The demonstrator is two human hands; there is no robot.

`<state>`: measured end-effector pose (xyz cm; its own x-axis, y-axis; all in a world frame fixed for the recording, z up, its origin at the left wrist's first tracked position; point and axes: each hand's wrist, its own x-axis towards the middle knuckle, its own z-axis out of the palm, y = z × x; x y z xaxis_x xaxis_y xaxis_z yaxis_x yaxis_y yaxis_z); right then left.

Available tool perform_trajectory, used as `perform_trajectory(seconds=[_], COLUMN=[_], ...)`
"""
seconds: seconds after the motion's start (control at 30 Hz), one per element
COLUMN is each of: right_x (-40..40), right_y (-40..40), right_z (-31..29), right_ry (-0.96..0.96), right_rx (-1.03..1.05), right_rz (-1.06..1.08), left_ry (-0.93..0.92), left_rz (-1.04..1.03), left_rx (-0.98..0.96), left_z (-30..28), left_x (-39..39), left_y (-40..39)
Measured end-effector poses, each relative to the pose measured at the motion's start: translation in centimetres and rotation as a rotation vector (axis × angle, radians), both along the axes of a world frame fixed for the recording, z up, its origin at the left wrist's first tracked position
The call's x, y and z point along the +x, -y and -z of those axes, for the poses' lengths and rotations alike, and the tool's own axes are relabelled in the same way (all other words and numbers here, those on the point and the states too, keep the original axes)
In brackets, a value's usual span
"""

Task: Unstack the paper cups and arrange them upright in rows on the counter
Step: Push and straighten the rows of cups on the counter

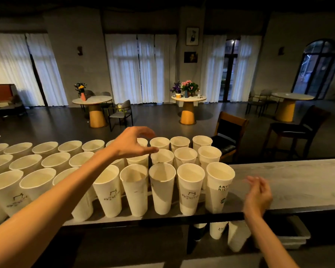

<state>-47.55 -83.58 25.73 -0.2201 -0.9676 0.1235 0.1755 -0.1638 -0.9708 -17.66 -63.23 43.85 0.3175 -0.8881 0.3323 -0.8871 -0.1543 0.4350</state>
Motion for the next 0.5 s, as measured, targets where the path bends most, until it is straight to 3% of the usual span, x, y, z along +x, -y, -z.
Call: perform_trajectory(seconds=[0.2, 0.3, 0.5], right_x=[2.4, 5.2, 9.6], right_y=[-3.1, -5.7, -8.8], right_z=[-8.8, -10.5, -10.7], right_ry=[-0.12, -0.323, -0.757], right_rx=[-0.332, -0.447, -0.664], right_rz=[-0.147, -0.342, -0.693], left_ry=[0.009, 0.046, 0.182], left_rz=[-0.091, -0.142, -0.152], left_rx=[0.054, 0.03, 0.175], left_z=[2.2, 3.4, 4.4], left_x=[1.2, 0.1, -1.2], left_y=[-4.7, -6.8, -7.6])
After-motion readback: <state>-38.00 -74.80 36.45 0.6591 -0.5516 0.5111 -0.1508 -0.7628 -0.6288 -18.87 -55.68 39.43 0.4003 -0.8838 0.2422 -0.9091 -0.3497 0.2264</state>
